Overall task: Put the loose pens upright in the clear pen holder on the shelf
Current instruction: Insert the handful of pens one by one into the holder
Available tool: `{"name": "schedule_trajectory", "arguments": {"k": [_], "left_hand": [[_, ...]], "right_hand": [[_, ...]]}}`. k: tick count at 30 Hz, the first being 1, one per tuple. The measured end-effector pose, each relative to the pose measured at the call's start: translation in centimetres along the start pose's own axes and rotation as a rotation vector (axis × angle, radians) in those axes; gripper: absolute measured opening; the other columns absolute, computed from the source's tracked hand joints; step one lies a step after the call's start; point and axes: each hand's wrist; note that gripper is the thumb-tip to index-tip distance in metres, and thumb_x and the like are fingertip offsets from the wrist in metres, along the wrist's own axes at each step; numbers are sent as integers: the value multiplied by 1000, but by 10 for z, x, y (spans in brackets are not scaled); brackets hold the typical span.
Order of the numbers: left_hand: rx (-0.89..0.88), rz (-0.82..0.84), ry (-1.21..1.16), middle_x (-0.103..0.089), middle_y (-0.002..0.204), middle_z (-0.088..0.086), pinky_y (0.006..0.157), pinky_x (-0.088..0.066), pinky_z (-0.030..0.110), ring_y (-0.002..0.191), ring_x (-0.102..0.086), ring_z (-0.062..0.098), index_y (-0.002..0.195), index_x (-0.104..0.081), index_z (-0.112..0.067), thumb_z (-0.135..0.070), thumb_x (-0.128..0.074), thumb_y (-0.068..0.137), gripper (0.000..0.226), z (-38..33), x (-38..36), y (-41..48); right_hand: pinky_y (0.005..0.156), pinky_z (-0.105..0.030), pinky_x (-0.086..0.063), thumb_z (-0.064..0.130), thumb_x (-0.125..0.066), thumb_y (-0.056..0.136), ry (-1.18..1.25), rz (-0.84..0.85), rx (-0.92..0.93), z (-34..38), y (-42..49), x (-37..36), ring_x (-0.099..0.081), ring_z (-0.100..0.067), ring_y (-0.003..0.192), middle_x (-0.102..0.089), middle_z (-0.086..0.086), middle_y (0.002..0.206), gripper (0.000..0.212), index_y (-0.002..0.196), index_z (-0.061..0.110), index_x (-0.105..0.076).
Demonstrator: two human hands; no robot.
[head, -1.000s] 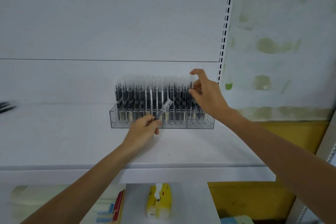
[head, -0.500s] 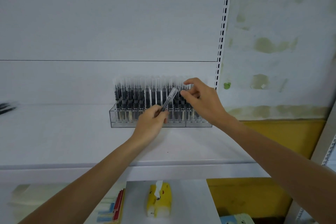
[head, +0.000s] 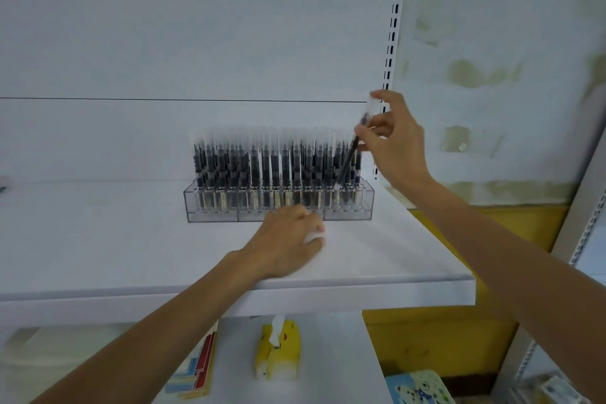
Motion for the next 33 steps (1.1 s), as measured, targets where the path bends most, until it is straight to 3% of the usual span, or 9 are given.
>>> {"name": "schedule_trajectory", "arguments": {"k": [3,6,8,17,20,24,29,33], "left_hand": [[15,42,11,-47,125,-2,102,-32,40,120,-39,16,117,-52,-24,-36,-42,95,27,5,-2,1],[7,15,11,-48,123,-4,102,-33,40,117,-40,15,116,-52,-25,-36,-43,95,26,6,-4,3],[5,1,1,-49,121,-4,101,-33,40,116,-41,15,116,-53,-25,-35,-43,94,26,7,-5,3],[4,-31,-31,-50,120,-4,101,-34,36,117,-41,14,117,-55,-24,-33,-44,94,27,8,-9,3],[1,-37,-40,-50,123,-4,103,-34,37,118,-41,14,118,-55,-24,-32,-44,94,27,8,-9,3],[-5,-34,-46,-50,126,-3,103,-33,34,121,-40,15,120,-55,-23,-30,-45,95,28,8,-8,2],[-14,-54,-57,-50,127,-1,103,-33,31,121,-40,16,119,-56,-20,-28,-45,95,28,7,-7,1],[-27,-58,-87,-53,123,-2,100,-36,32,117,-45,16,115,-58,-19,-26,-46,94,25,8,-4,0]], "right_hand": [[76,-33,-57,3,-63,85,-89,-33,106,-9,8,4,-60,-14,72,-55,6,75,45,125,16,-47],[66,-8,-47,3,-62,86,-160,-6,161,-16,11,0,-57,-6,69,-55,4,75,45,127,12,-47],[62,-5,-44,3,-61,86,-162,15,174,-20,10,-4,-58,-9,70,-56,0,78,45,127,12,-47],[68,-14,-49,4,-60,87,-190,57,177,-23,14,-10,-58,-13,75,-56,-1,82,47,130,14,-45],[66,-10,-46,3,-61,87,-206,70,164,-27,11,-13,-56,-10,72,-56,-1,82,47,130,13,-46],[69,-29,-50,3,-58,89,-336,232,191,-40,-16,-25,-58,-21,71,-58,-8,80,46,132,11,-44],[71,-35,-51,6,-58,89,-366,202,110,-41,-14,-29,-58,-23,74,-56,-7,82,46,133,16,-44],[60,-31,-43,12,-59,88,-563,-26,240,-32,-18,-37,-49,-21,83,-53,-14,100,47,134,16,-49]]}}
Point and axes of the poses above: each hand's wrist, its own y-axis towards the middle knuckle, its own x-axis out of the back of the hand, z = x × y
